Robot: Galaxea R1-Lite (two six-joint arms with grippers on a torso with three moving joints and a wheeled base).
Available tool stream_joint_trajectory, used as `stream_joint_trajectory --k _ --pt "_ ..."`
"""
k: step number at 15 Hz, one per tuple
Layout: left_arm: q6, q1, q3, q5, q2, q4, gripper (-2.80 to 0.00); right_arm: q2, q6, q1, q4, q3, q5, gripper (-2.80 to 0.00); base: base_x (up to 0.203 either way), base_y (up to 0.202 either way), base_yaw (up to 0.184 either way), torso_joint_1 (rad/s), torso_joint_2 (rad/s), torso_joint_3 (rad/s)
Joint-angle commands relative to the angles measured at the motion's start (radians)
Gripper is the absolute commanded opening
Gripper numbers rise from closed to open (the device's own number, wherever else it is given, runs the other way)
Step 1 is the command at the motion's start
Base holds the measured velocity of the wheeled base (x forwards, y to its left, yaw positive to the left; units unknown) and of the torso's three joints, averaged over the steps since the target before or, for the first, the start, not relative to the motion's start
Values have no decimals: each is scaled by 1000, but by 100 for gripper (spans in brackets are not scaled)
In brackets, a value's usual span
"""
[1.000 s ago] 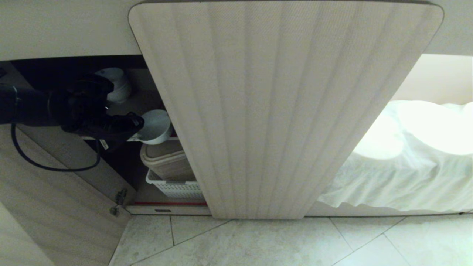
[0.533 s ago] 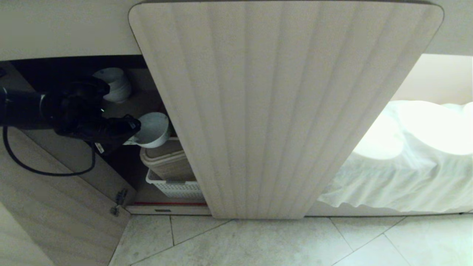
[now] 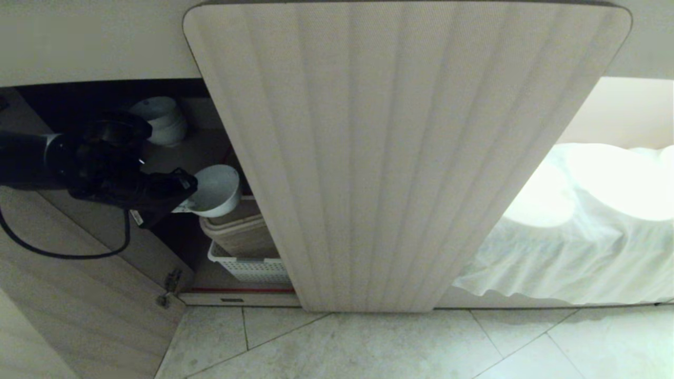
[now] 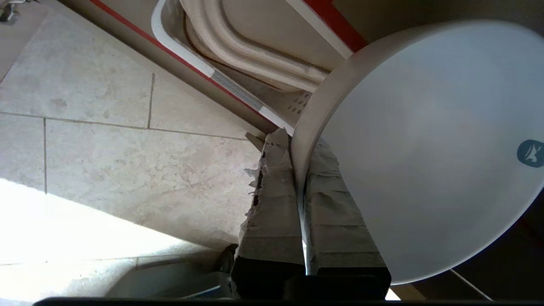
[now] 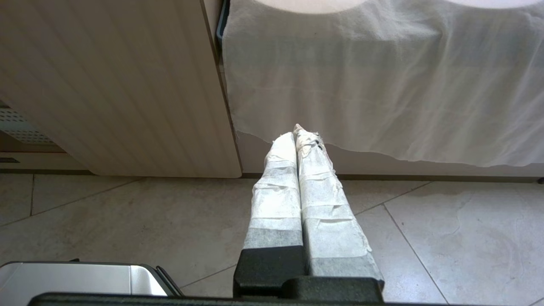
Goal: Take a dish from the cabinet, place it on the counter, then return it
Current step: Take the bowl from the cabinet, then place it on the table
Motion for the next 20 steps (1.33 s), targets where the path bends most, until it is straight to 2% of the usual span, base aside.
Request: stream_joint_trajectory --k 1,16,20 --pt "-4 0 16 0 -20 1 -280 0 0 0 0 0 0 -280 0 0 0 0 0 0" --pt "-3 -6 211 1 -153 -3 -280 0 0 0 0 0 0 -280 0 0 0 0 0 0" --pt "-1 -7 296 -2 -189 -67 -280 0 0 1 0 0 0 -280 0 0 0 0 0 0"
